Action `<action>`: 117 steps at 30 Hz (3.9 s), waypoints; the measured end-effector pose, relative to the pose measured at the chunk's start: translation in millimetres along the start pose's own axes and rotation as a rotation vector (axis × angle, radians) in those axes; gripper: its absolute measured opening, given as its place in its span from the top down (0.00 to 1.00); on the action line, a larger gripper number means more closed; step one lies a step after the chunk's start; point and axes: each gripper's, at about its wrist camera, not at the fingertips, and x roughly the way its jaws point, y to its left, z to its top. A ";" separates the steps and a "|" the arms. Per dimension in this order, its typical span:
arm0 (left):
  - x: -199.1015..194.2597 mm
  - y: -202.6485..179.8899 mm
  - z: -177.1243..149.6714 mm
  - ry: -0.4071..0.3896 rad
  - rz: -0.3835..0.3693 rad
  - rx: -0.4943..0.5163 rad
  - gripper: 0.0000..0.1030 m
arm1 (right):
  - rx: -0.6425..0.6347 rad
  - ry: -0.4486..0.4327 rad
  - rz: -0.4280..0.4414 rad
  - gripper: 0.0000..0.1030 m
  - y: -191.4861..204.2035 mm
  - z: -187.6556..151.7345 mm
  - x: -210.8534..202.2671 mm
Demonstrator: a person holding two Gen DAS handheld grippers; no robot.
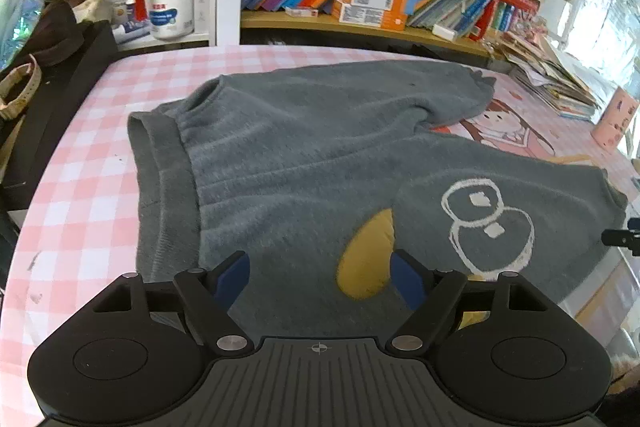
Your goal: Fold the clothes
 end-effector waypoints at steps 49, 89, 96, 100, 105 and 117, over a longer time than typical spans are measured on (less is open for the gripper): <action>26.7 -25.1 41.1 0.035 0.084 -0.022 0.21 | -0.285 -0.060 0.244 0.11 -9.4 111.8 41.7; 172.4 32.7 171.1 0.055 0.285 0.175 0.22 | -0.458 -0.059 0.276 0.20 4.7 312.5 278.4; 181.0 39.7 175.5 0.052 0.272 0.158 0.22 | -0.483 -0.051 0.278 0.20 6.1 314.4 290.4; 186.1 46.2 177.3 0.062 0.276 0.144 0.22 | -0.507 -0.037 0.276 0.20 8.1 314.4 297.8; 187.4 53.7 176.9 0.065 0.255 0.113 0.21 | -0.506 -0.027 0.292 0.20 8.5 315.5 303.5; 189.9 74.2 179.0 0.106 0.160 -0.020 0.25 | -0.416 0.012 0.389 0.42 -4.7 316.3 308.8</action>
